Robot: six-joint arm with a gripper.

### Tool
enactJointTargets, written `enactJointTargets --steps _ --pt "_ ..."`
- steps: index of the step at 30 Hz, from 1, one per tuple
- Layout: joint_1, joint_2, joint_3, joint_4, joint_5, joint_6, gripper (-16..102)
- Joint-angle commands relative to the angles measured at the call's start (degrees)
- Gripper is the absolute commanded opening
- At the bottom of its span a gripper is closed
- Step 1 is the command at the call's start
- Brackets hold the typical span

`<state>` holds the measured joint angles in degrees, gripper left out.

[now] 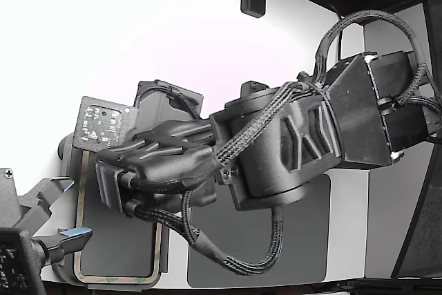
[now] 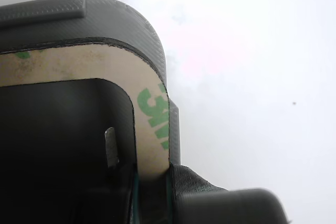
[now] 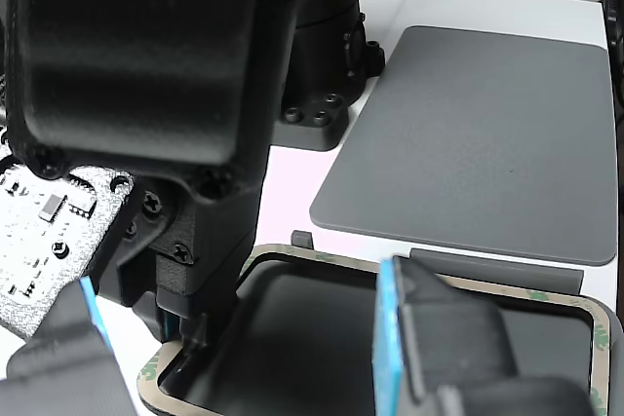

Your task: Move top rectangular frame to the holder.

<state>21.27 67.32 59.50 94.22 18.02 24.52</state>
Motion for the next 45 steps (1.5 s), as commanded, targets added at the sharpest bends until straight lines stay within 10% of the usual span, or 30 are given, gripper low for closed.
enactJointTargets --steps 1,45 --pt "-0.88 1.32 -1.14 0.09 0.18 0.09 -11" --pt "-0.79 -0.09 -1.67 -0.44 -0.97 -0.7 -2"
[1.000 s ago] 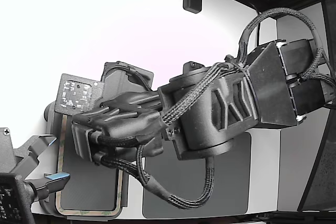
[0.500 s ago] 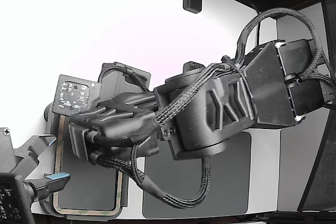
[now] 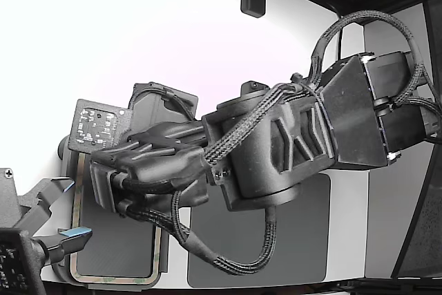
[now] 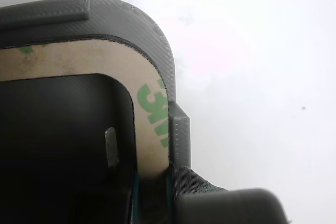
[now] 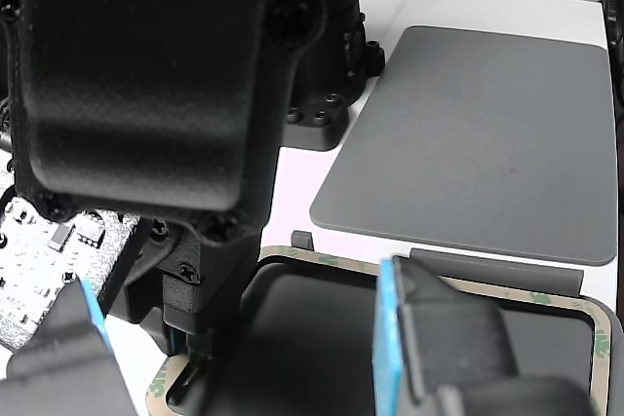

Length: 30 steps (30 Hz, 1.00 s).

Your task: Move top rectangular frame to the holder.

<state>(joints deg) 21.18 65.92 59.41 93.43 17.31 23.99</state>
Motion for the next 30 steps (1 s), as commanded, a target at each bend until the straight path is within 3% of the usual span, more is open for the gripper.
enactJointTargets --steps 1,6,8,10,16,18,30 --pt "-0.7 1.32 -1.58 0.35 -0.26 -0.26 3" --pt "-0.7 1.05 -2.11 0.44 -0.35 -0.35 14" --pt "-0.7 0.97 -2.2 0.44 -0.44 -0.35 31" --pt "-0.7 0.97 -2.37 0.53 -0.44 -0.44 40" --pt "-0.62 0.88 -2.9 0.7 -0.44 -0.79 91" --pt "-0.62 0.88 -2.99 0.7 -0.35 -0.88 100" --pt "-1.14 4.66 -1.76 1.05 2.02 0.18 100"
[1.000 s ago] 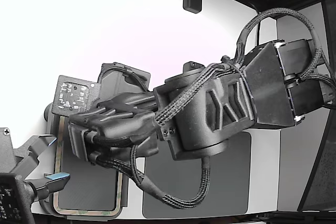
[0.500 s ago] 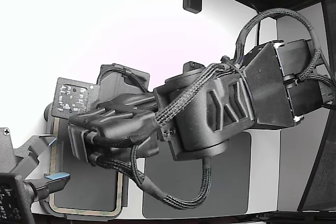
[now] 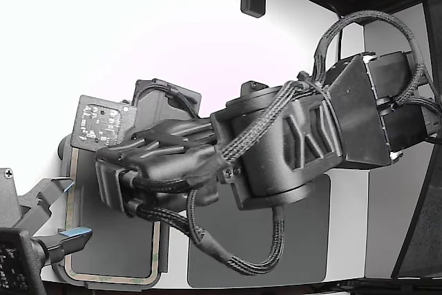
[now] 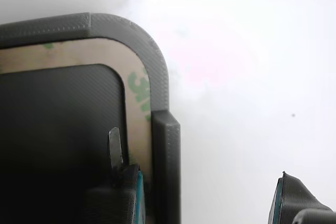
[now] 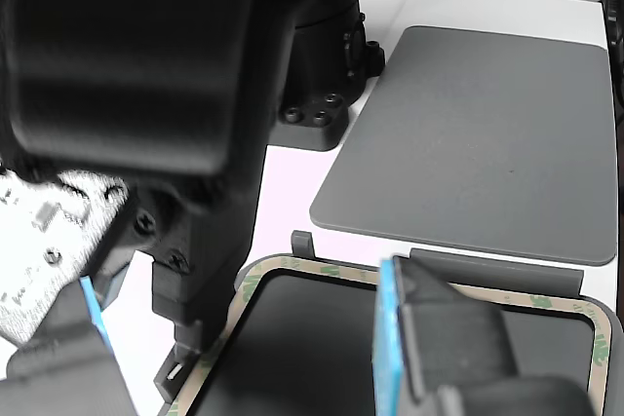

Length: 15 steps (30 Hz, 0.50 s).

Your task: Move top rectangular frame to the holder.

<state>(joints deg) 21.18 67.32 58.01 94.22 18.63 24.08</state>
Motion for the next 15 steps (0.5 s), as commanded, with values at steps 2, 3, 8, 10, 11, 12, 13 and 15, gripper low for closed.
enactJointTargets --steps 2,3,8,10,11,12,13,15 --pt "-1.93 5.89 1.49 0.0 1.76 0.09 100" --pt "-2.55 7.29 2.46 0.0 1.93 -0.44 100" --pt "-6.15 15.21 5.71 -0.18 3.6 -5.71 100" --pt "-7.73 19.42 8.0 -0.62 4.66 -9.05 100" --pt "-8.7 22.24 10.37 -1.58 4.75 -11.25 100" --pt "-9.76 25.75 13.8 -3.34 4.39 -13.36 100" --pt "-11.16 29.79 18.02 -5.71 3.52 -14.68 100" --pt "-14.5 38.41 27.69 -10.9 0.09 -15.47 100"
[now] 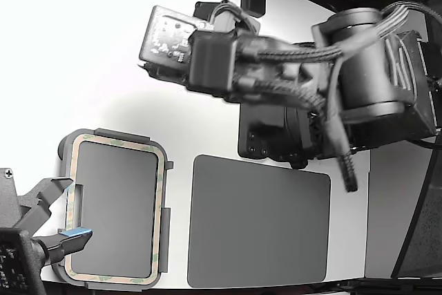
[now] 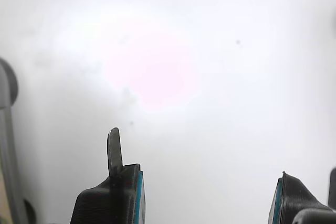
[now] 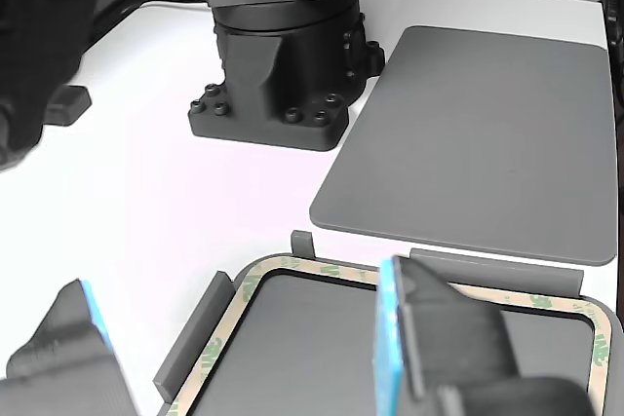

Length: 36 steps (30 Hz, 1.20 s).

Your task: Move top rectangular frame to the holder.

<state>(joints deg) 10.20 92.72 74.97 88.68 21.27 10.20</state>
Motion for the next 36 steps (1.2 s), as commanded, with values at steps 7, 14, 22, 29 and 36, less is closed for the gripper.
enactJointTargets --steps 7,14,22,29,36 --pt "-9.49 36.83 38.32 -21.09 -11.51 -5.19 100" --pt "-10.02 56.87 60.73 -34.72 -12.3 -4.57 100" --pt "-9.84 70.05 69.7 -34.1 -12.39 -3.6 100" --pt "-9.76 76.55 76.2 -33.13 -12.39 -2.64 100" --pt "-9.84 76.55 76.11 -32.96 -11.78 -2.11 100"
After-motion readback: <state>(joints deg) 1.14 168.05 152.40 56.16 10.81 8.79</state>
